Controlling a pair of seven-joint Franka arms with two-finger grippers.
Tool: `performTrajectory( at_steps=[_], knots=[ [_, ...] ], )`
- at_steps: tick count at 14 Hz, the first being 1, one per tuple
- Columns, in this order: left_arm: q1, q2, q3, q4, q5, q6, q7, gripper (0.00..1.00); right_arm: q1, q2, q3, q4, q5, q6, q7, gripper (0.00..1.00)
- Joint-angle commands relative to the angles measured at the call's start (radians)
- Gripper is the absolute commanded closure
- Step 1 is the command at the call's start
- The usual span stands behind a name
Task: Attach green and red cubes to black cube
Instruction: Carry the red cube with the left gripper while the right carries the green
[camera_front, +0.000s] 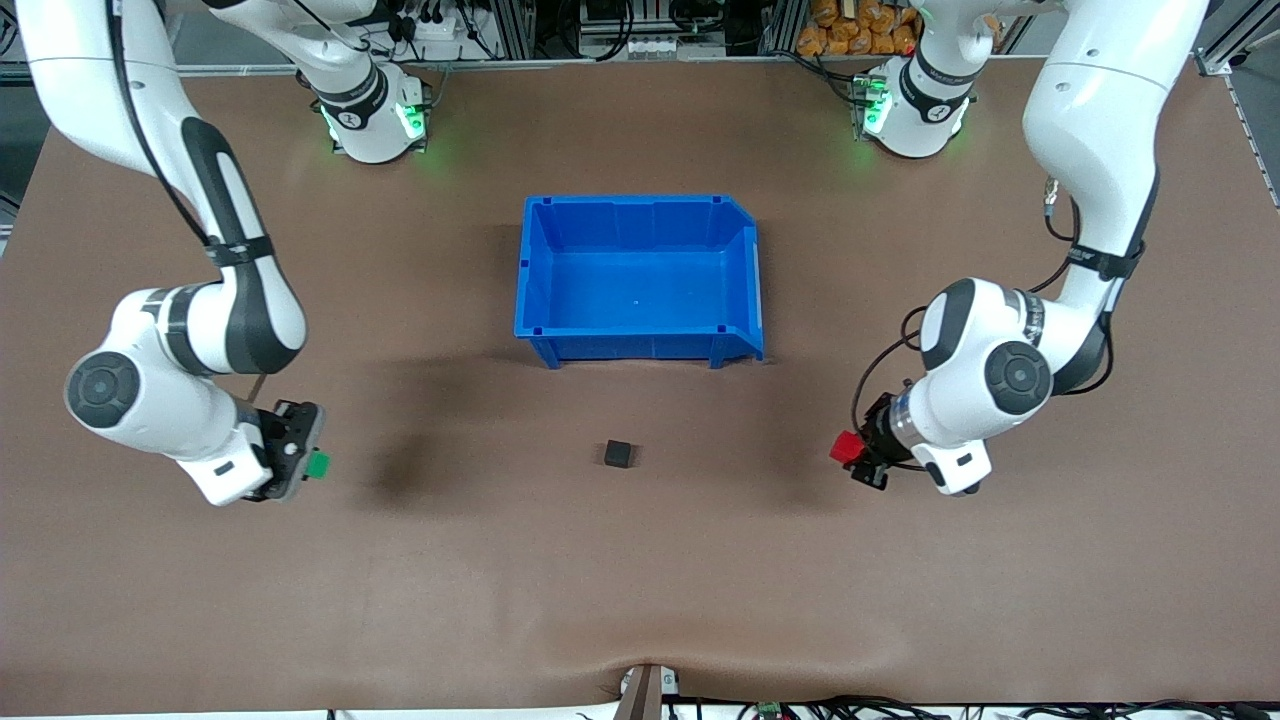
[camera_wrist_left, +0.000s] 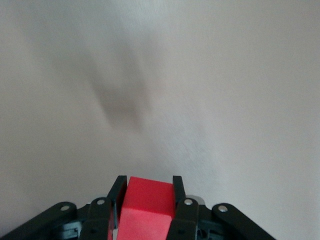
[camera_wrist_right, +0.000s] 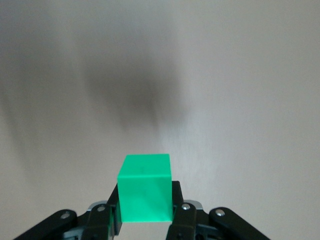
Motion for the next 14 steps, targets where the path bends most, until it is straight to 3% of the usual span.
performTrajectory(
  at_steps=[1,9,11,14],
  knots=[
    [-0.069,0.075,0.003,0.098,-0.020,-0.027,-0.109,1.00,0.055,0.096,-0.006,0.124,-0.003,-0.041,-0.012,1.00],
    [-0.244,0.225,0.014,0.301,-0.056,-0.027,-0.309,1.00,0.233,0.176,-0.005,0.180,0.015,-0.039,0.267,1.00],
    [-0.299,0.271,0.044,0.361,-0.056,-0.027,-0.340,1.00,0.296,0.192,-0.009,0.186,0.005,-0.041,0.287,1.00],
    [-0.338,0.316,0.047,0.408,-0.057,-0.026,-0.354,1.00,0.281,0.223,-0.008,0.203,0.009,-0.041,0.293,1.00]
  ],
)
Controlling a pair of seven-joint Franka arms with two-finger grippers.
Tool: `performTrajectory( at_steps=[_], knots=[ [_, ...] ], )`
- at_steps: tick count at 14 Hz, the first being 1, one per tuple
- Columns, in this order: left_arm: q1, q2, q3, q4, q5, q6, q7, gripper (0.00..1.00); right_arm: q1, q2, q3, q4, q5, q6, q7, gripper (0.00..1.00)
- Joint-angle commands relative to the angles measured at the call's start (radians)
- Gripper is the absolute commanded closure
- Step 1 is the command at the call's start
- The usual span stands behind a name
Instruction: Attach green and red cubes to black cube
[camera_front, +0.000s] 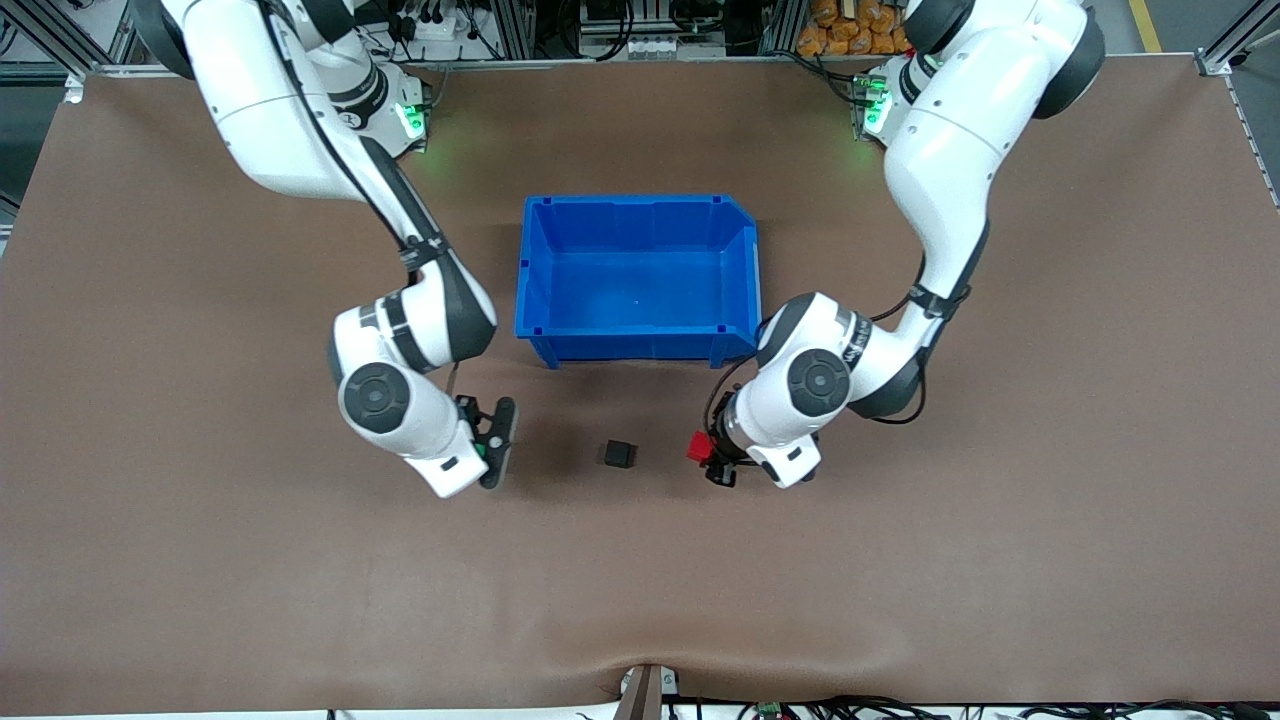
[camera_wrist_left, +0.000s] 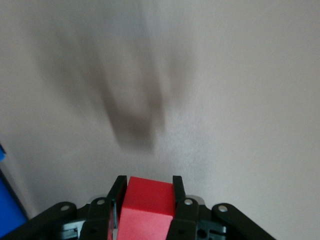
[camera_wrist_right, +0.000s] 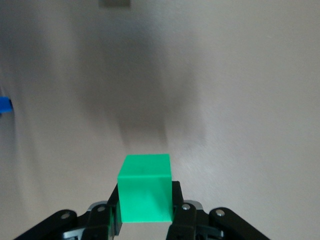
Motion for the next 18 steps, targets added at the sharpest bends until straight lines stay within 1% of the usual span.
performTrajectory(
  at_steps=[1,3,5,6,8,9,14,16,18],
  knots=[
    [-0.041,0.067,0.017,0.097,-0.016,-0.020,-0.028,1.00,-0.015,0.045,-0.008,0.057,0.003,-0.021,0.002,1.00],
    [-0.055,0.091,0.017,0.125,-0.016,-0.018,-0.042,1.00,-0.004,0.075,-0.006,0.091,0.012,-0.023,0.005,1.00],
    [-0.069,0.107,0.017,0.133,-0.016,-0.014,-0.053,1.00,-0.004,0.083,-0.006,0.095,0.040,-0.026,0.025,1.00],
    [-0.086,0.117,0.025,0.149,-0.016,-0.009,-0.062,1.00,-0.001,0.083,-0.007,0.095,0.040,-0.026,0.029,1.00],
    [-0.152,0.147,0.094,0.185,-0.017,-0.005,-0.095,1.00,0.002,0.083,-0.006,0.097,0.048,-0.026,0.046,1.00],
    [-0.169,0.160,0.106,0.198,-0.017,-0.005,-0.100,1.00,0.005,0.083,-0.006,0.095,0.048,-0.026,0.061,1.00],
    [-0.183,0.190,0.109,0.203,-0.017,0.055,-0.102,1.00,0.024,0.108,-0.006,0.126,0.048,-0.026,0.088,1.00],
    [-0.181,0.194,0.109,0.205,-0.017,0.060,-0.109,1.00,0.024,0.109,-0.006,0.129,0.048,-0.026,0.088,1.00],
    [-0.180,0.205,0.108,0.215,-0.017,0.080,-0.172,1.00,0.025,0.109,-0.006,0.131,0.048,-0.024,0.088,1.00]
  ],
)
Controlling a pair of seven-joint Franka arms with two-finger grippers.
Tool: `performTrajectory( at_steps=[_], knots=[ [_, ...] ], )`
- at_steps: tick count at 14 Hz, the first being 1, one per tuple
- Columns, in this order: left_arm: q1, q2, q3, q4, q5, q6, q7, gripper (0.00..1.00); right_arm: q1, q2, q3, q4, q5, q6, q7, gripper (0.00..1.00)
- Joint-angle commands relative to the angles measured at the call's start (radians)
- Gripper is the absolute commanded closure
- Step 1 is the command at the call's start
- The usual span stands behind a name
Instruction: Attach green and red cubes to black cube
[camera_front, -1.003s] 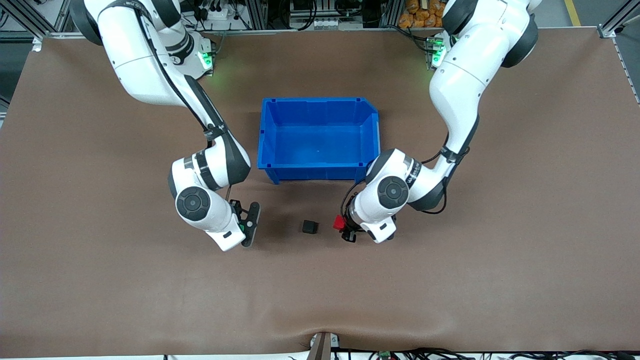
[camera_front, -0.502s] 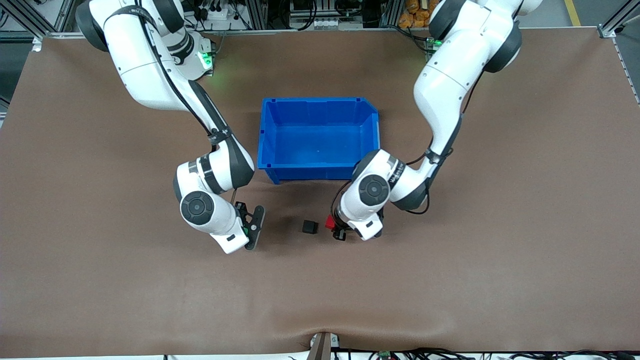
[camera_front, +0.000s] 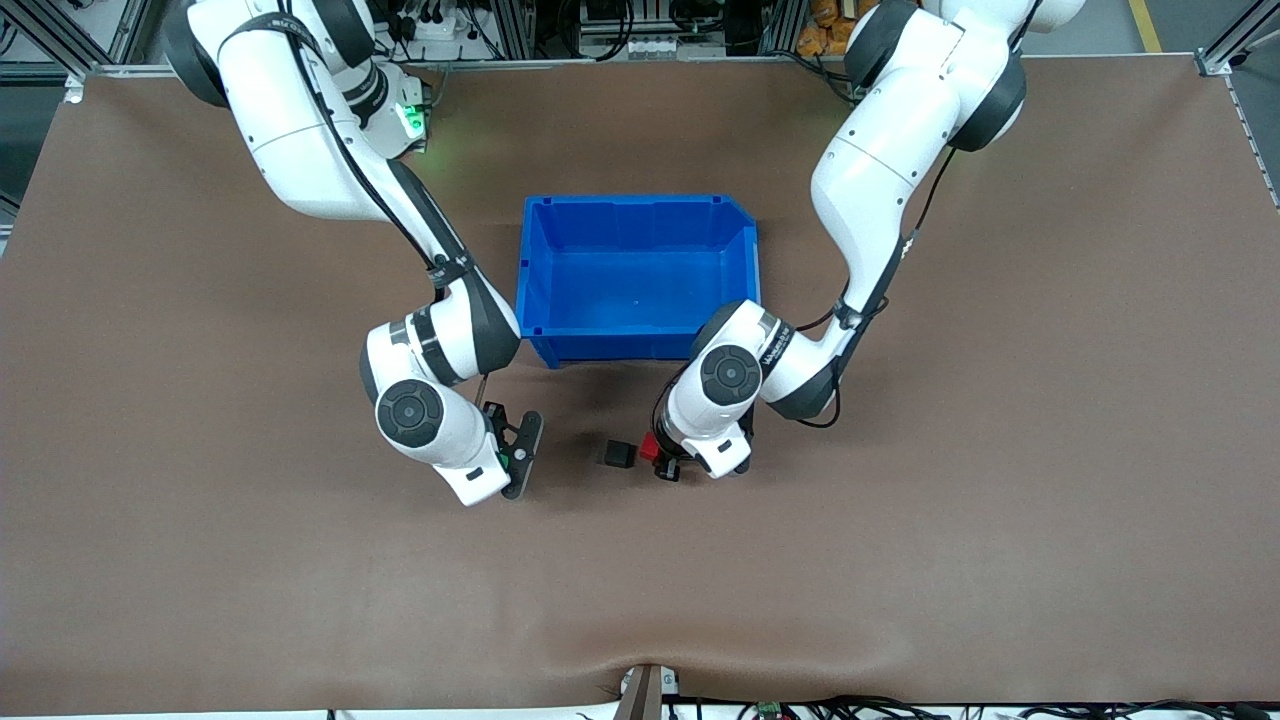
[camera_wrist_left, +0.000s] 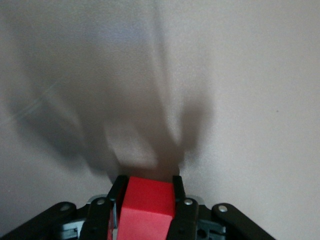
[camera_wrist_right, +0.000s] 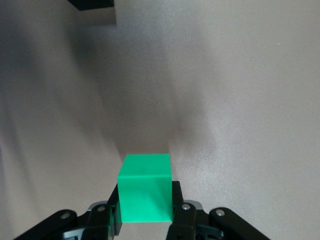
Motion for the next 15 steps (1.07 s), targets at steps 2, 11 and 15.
performTrajectory(
  at_steps=[2,11,15],
  knots=[
    [-0.017,0.057,0.016,0.063,-0.015,0.032,-0.088,1.00,0.005,0.023,-0.001,0.043,0.010,-0.019,0.011,1.00],
    [-0.019,0.072,0.013,0.063,-0.015,0.090,-0.203,1.00,0.012,0.023,-0.001,0.050,0.010,-0.019,0.011,1.00],
    [-0.019,0.072,0.007,0.063,-0.031,0.099,-0.246,1.00,0.012,0.023,-0.001,0.057,0.013,-0.019,0.028,1.00]
  ],
)
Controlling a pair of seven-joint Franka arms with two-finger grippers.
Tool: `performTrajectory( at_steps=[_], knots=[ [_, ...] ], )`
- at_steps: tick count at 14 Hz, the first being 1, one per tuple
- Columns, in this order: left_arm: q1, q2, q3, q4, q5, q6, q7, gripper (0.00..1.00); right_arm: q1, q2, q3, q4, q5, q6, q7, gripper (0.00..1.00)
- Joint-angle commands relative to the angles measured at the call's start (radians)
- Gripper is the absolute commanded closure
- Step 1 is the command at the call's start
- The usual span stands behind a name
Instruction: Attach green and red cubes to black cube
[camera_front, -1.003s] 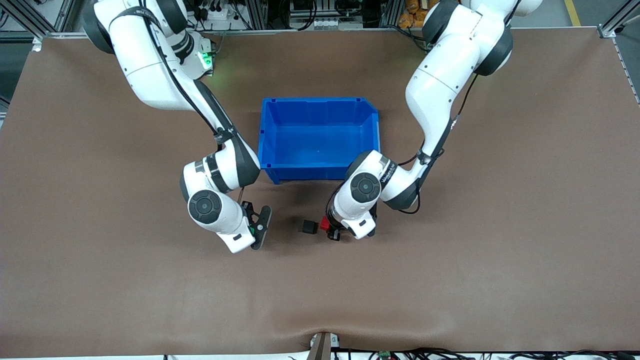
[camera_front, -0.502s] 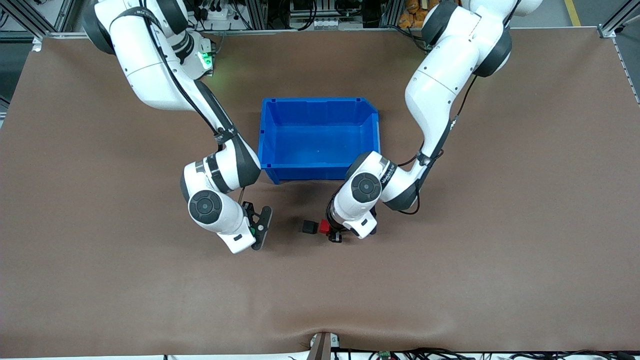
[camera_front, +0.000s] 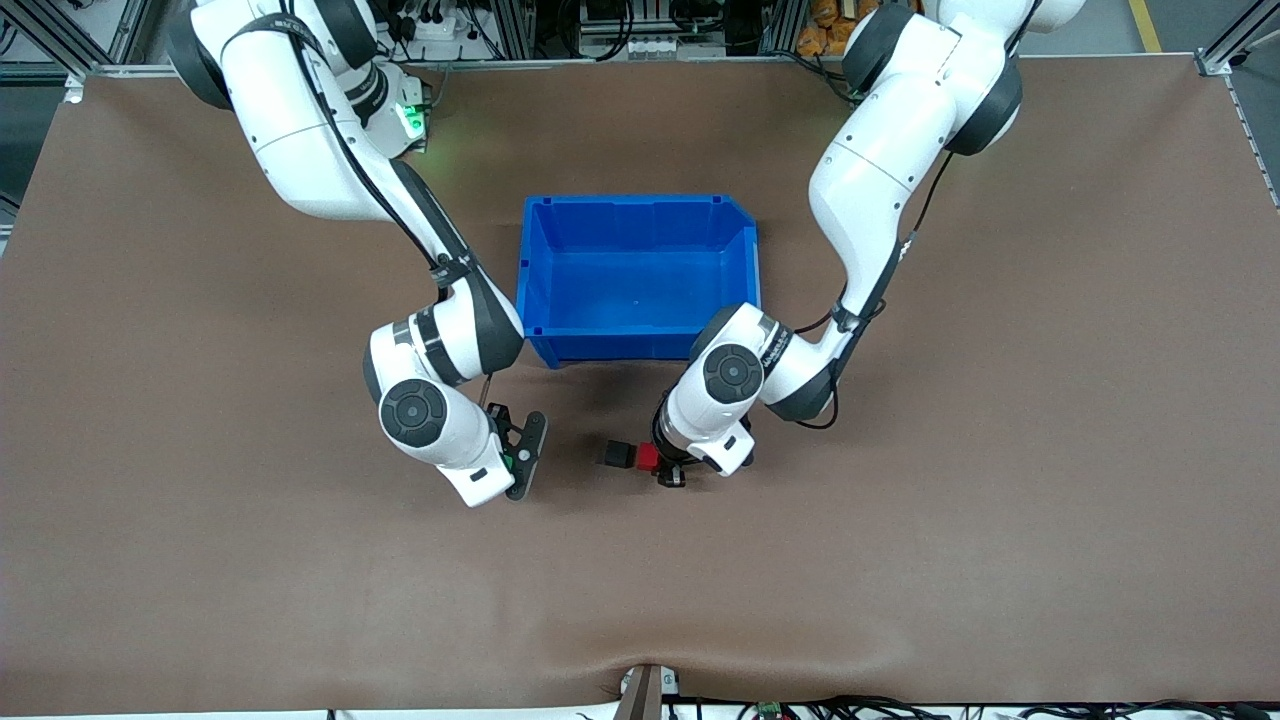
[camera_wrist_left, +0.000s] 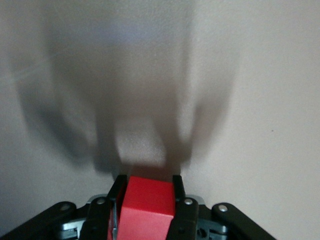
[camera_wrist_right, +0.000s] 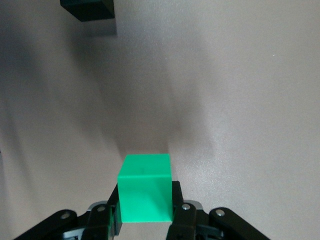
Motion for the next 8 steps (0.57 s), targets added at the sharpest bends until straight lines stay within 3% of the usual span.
performTrajectory(
  at_steps=[1,8],
  knots=[
    [-0.017,0.053,0.007,0.049,-0.021,0.046,-0.061,1.00,0.005,0.017,-0.002,0.037,0.010,-0.017,0.033,1.00],
    [-0.023,0.053,0.004,0.049,-0.037,0.048,-0.086,1.00,0.010,0.017,-0.002,0.044,0.011,-0.015,0.035,1.00]
  ],
)
